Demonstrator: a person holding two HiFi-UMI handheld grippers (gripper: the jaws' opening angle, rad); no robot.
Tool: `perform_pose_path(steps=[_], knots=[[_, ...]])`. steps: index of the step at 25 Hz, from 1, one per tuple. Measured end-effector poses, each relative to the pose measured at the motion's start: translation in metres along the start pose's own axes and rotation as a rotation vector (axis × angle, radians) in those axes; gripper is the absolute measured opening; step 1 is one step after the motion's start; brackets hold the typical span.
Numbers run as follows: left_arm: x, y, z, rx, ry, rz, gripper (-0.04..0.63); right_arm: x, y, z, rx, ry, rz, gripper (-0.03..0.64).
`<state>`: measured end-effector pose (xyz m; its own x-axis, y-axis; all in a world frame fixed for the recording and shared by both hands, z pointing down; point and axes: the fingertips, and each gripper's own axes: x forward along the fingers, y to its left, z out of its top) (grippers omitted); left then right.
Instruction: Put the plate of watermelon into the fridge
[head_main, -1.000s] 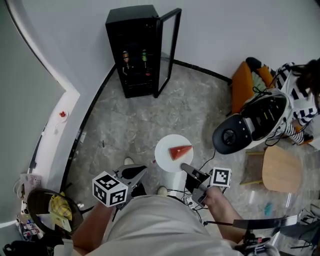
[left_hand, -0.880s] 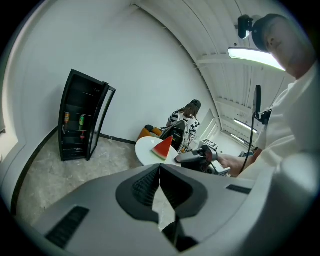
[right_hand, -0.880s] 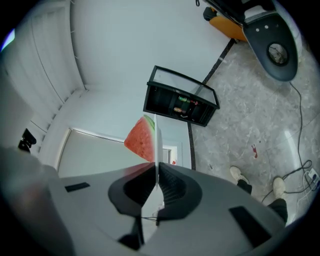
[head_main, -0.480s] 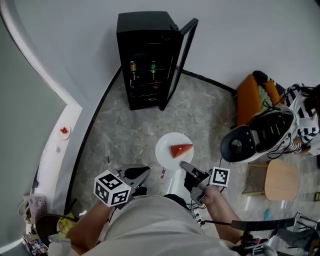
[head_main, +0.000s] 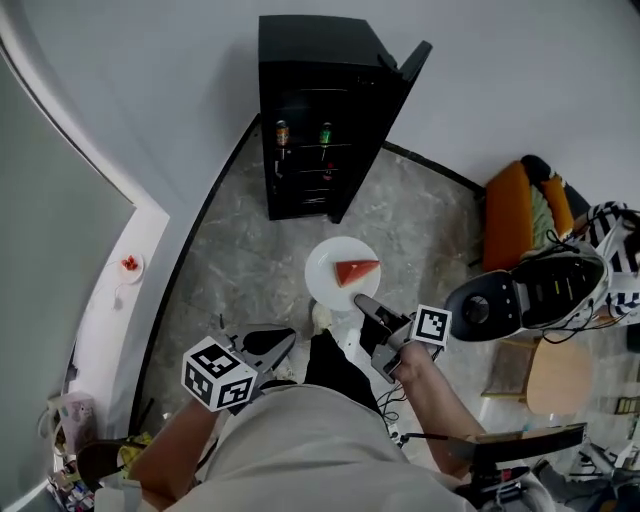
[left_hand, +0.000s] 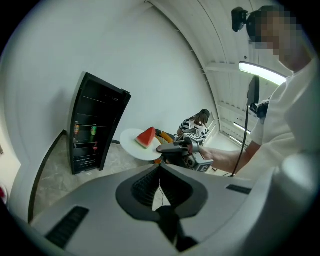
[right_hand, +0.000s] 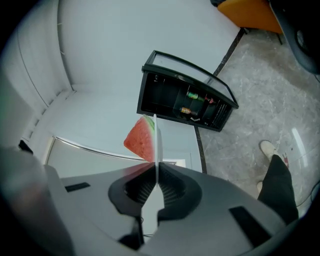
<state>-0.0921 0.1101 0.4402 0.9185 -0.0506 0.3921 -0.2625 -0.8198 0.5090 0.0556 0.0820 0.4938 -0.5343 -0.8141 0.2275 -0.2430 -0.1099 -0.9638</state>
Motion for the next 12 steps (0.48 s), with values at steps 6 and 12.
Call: perform_pose_path(steps=[6, 12], knots=[[0.017, 0.061, 0.050, -0.017, -0.029, 0.047, 0.012, 0.077, -0.012, 0.071, 0.007, 0.017, -0.009, 0.025], [0.050, 0.124, 0.110, -0.032, -0.046, 0.094, 0.012, 0.155, -0.025, 0.160, -0.011, 0.051, -0.024, 0.025]])
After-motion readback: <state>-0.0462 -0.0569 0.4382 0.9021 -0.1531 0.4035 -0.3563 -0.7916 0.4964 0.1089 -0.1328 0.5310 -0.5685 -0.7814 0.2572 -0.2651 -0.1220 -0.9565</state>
